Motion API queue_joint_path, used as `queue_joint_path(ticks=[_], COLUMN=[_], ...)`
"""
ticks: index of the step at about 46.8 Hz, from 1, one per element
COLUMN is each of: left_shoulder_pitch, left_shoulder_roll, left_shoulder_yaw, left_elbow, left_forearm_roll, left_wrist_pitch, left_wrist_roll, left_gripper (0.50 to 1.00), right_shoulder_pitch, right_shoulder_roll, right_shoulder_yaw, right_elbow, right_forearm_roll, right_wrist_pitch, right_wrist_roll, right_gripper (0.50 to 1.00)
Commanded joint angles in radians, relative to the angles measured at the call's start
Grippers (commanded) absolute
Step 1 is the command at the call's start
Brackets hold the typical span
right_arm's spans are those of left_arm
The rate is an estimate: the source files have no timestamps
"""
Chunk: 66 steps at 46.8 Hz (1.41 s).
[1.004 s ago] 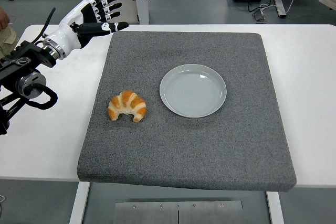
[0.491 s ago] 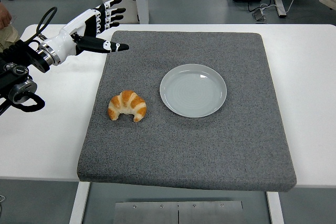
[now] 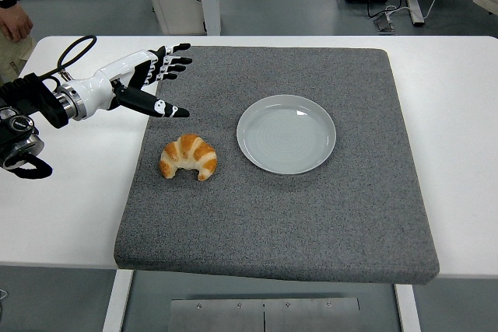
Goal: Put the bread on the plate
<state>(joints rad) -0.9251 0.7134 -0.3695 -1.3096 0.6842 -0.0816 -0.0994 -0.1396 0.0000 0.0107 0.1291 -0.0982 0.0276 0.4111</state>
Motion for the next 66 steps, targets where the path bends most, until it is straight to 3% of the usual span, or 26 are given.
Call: queue_joint_path(ticks=[1, 10, 21, 29, 66], left_shoulder_pitch=[0.0, 0.008, 0.048, 0.065, 0.109], left_shoulder_roll=[0.0, -0.005, -0.04, -0.061, -0.065], left_shoulder_yaw=[0.0, 0.001, 0.021, 0.041, 0.072], left_elbow=[-0.002, -0.003, -0.002, 0.001, 0.001], left_forearm_roll=[0.02, 0.195, 0.296, 0.405, 0.453], left_wrist_pitch=[0.003, 0.02, 0.025, 0.071, 0.091], left_wrist_roll=[0.0, 0.0, -0.009, -0.009, -0.031], left_gripper=[0.961, 0.96, 0.942, 0.942, 0.948], right_shoulder_pitch=[0.0, 0.0, 0.0, 0.0, 0.0], right_shoulder_roll=[0.0, 0.0, 0.0, 0.0, 0.0], right_shoulder_yaw=[0.0, 0.0, 0.0, 0.0, 0.0], right_elbow=[0.0, 0.0, 0.0, 0.0, 0.0], right_forearm_roll=[0.0, 0.0, 0.0, 0.0, 0.0], right_wrist_pitch=[0.0, 0.0, 0.0, 0.0, 0.0], right_wrist_roll=[0.0, 0.0, 0.0, 0.0, 0.0], right_gripper=[1.0, 1.0, 1.0, 1.0, 1.0])
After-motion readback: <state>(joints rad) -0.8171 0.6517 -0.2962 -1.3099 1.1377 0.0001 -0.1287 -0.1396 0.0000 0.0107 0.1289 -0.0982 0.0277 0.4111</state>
